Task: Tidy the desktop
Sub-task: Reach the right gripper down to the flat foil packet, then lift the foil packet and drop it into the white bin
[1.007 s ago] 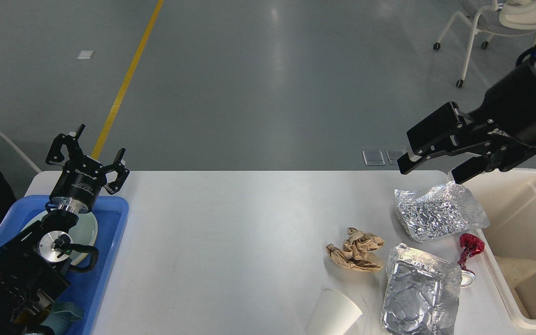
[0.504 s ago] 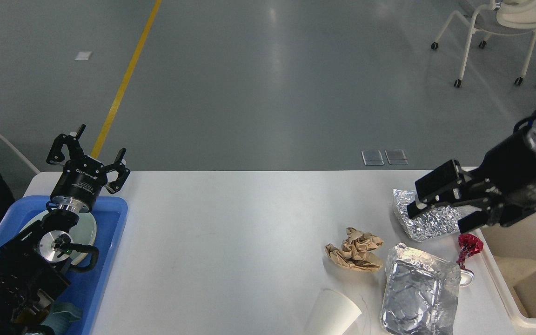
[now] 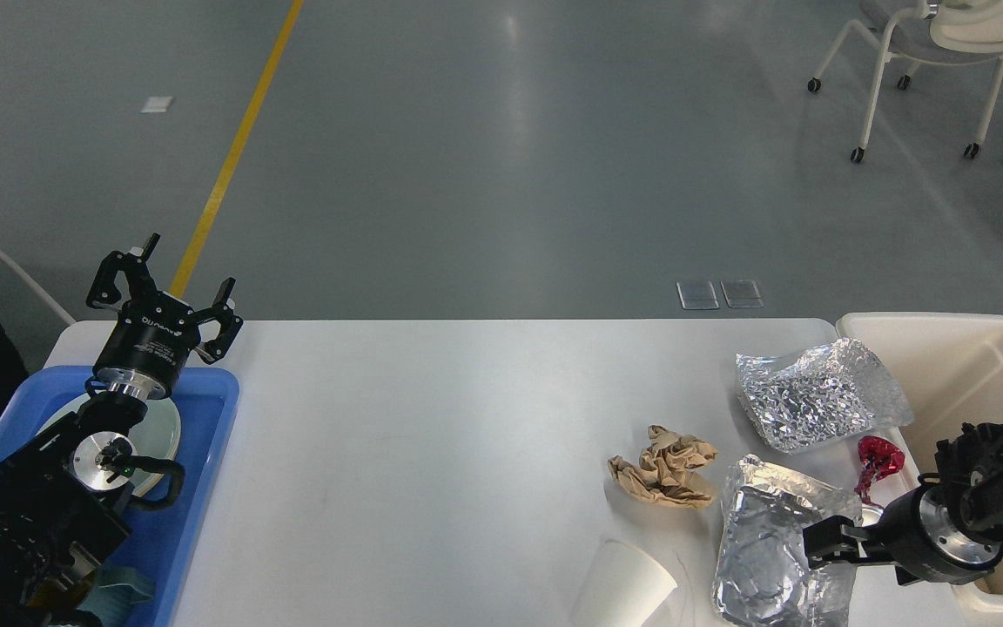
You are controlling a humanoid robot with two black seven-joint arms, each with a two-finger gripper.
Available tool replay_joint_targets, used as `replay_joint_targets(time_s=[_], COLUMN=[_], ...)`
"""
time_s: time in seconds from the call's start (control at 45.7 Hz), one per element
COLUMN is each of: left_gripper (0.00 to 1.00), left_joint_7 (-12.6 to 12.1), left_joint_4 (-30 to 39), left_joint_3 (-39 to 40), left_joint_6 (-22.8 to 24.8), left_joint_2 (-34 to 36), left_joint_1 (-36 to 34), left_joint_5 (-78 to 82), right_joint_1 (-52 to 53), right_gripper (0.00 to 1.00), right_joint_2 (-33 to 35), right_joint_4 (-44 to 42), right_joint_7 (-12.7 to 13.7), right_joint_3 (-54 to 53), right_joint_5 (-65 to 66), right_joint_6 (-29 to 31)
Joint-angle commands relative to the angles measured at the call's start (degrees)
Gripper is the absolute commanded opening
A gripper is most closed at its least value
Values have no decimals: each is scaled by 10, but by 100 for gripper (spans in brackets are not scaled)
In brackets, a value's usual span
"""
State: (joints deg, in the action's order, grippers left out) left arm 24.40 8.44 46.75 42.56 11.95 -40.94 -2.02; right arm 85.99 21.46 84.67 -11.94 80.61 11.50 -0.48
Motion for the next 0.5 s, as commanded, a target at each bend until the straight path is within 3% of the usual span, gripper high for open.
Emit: replay_joint_targets(time_s=[0.0,0.175,0.219,0.263,0.35,0.416,0.482], left_gripper=[100,100,100,100,100,100,100], left_joint_7=[0,-1,0,-1,0,-1,0], left_joint_4=[0,0,0,0,0,0,0], left_joint_3=[0,0,0,0,0,0,0], left_joint_6=[0,0,0,0,0,0,0], left_joint_2=[0,0,0,0,0,0,0], left_joint_1=[0,0,0,0,0,0,-1], left_joint_5=[0,0,0,0,0,0,0], right_joint_1=[-51,-86,-93,-98,-102,-103,-108], right_gripper=[100,100,96,80,19,0,0], right_joint_2=[-11,-18,-19,-19,-22,-30,-36], right_joint_4=[-47,-74,-77,-81,-86,-88,-98], right_joint_7=[-1,-9,-12,-20,-28,-22,-12], right_joint_3=[-11,-20,-25,-26,-27,-29,-28], right_joint_5=[-2,-5,-12,-18,-19,-18,-22], right_joint_6=[-33,-69,-80,-88,-104,-106,-109])
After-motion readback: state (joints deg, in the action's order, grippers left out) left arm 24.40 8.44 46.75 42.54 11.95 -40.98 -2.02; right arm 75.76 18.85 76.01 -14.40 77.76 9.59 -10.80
